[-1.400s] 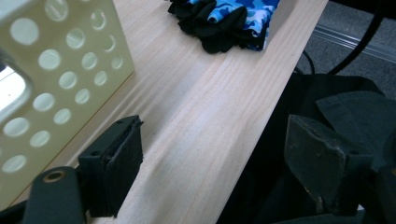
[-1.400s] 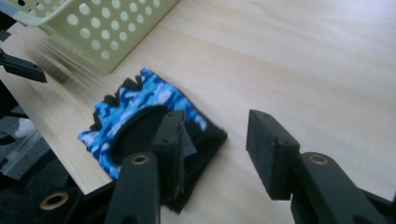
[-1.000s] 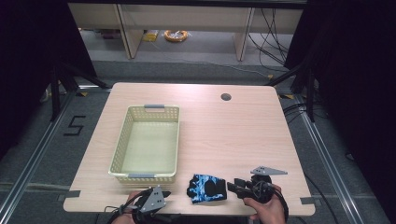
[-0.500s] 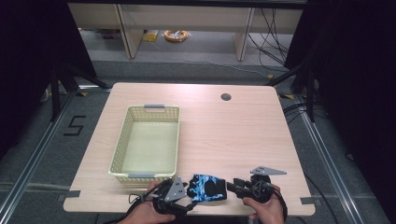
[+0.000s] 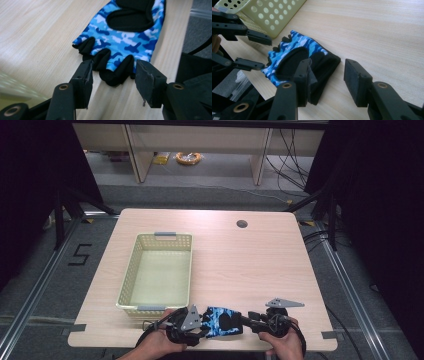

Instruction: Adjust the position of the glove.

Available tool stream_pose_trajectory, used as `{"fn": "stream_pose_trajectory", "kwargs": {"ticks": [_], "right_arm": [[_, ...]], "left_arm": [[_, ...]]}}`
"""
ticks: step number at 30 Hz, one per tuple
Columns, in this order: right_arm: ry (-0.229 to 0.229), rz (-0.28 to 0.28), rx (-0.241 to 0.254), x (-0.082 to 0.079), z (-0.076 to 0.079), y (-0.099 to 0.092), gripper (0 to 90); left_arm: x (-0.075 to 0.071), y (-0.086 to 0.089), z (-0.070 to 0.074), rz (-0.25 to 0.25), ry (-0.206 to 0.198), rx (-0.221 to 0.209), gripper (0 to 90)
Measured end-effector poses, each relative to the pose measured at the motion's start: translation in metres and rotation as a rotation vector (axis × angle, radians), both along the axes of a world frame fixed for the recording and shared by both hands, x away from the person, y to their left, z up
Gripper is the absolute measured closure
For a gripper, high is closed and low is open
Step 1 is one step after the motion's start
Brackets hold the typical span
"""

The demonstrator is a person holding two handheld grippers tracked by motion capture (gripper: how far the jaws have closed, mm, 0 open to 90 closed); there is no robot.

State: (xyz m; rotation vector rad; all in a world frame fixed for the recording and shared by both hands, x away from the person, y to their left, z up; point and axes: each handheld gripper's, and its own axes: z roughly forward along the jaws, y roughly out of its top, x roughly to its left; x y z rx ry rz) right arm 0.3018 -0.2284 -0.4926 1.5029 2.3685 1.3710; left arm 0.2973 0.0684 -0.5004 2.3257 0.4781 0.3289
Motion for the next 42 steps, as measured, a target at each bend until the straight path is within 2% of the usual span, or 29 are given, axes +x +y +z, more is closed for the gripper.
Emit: {"fn": "stream_pose_trajectory", "kwargs": {"ticks": [2,6,7,8,9,10,11,12,14,19,20,21,22,23,24,26,27,30,33,35,36,39,41,42], "right_arm": [[-0.001,-0.001,-0.03,0.0,0.0,0.001,58.6],[0.012,0.006,-0.021,0.0,-0.002,0.003,59.7],[0.013,-0.005,-0.048,0.0,-0.002,0.003,60.5],[0.028,-0.01,-0.037,0.001,-0.004,0.004,61.1],[0.039,-0.019,-0.032,0.001,-0.005,0.005,61.5],[0.037,-0.014,-0.03,0.005,-0.008,0.005,62.5],[0.037,-0.014,-0.03,0.005,-0.008,0.005,62.5],[0.047,-0.014,-0.01,0.006,-0.012,0.007,63.7],[0.056,-0.018,-0.01,0.008,-0.014,0.009,65.4],[0.084,-0.016,0.005,0.01,-0.021,0.012,67.4],[0.093,-0.033,0.035,0.011,-0.026,0.012,69.1],[0.093,-0.033,0.035,0.011,-0.026,0.012,69.1],[0.102,-0.03,0.056,0.011,-0.027,0.01,71.7],[0.102,-0.03,0.056,0.011,-0.027,0.01,71.7],[0.1,-0.018,0.09,0.012,-0.03,0.009,73.8],[0.108,-0.023,0.089,0.012,-0.03,0.007,76.3],[0.108,-0.023,0.089,0.012,-0.03,0.007,76.3],[0.078,-0.012,0.092,0.012,-0.03,0.007,85.4],[0.071,0.003,0.09,0.011,-0.028,0.007,85.5],[0.056,0.009,0.085,0.011,-0.028,0.006,85.6],[0.046,0.015,0.096,0.011,-0.028,0.005,85.7],[0.05,0.008,0.091,0.01,-0.025,0.005,85.7],[0.064,-0.004,0.109,0.008,-0.024,0.006,85.7],[0.032,0.002,0.094,0.009,-0.025,0.005,85.7]], "left_arm": [[0.002,-0.002,-0.003,-0.014,0.001,0.022,50.1],[0.002,-0.005,-0.007,-0.017,0.006,0.032,50.0],[0.002,-0.006,-0.008,-0.022,0.006,0.035,49.4],[0.001,-0.007,-0.008,-0.027,-0.001,0.038,49.2],[0.0,-0.008,-0.009,-0.031,0.009,0.026,49.8],[0.0,-0.009,-0.008,-0.033,-0.001,0.038,50.2],[-0.001,-0.01,-0.008,-0.035,0.0,0.034,50.2],[-0.001,-0.012,-0.009,-0.044,-0.004,0.033,50.8],[0.0,-0.012,-0.009,-0.048,-0.014,0.042,52.1],[0.0,-0.015,-0.009,-0.057,-0.005,0.028,57.9],[-0.001,-0.016,-0.01,-0.053,-0.006,0.022,59.5],[-0.001,-0.016,-0.009,-0.061,-0.002,0.029,59.5],[-0.001,-0.016,-0.009,-0.066,-0.012,0.029,63.3],[-0.001,-0.016,-0.009,-0.066,-0.012,0.029,65.0],[-0.003,-0.018,-0.011,-0.062,-0.021,0.011,66.6],[-0.003,-0.018,-0.011,-0.062,-0.033,0.014,68.7],[-0.003,-0.018,-0.012,-0.063,-0.04,0.015,68.7],[-0.004,-0.018,-0.013,-0.048,-0.034,-0.005,73.7],[-0.004,-0.019,-0.014,-0.043,-0.047,-0.005,76.3],[-0.004,-0.019,-0.015,-0.038,-0.05,-0.019,76.6],[-0.004,-0.019,-0.015,-0.039,-0.048,-0.018,76.8],[-0.005,-0.018,-0.015,-0.031,-0.059,-0.016,77.2],[-0.005,-0.018,-0.015,-0.035,-0.065,-0.017,77.6],[-0.007,-0.018,-0.014,-0.038,-0.065,-0.017,78.6]]}}
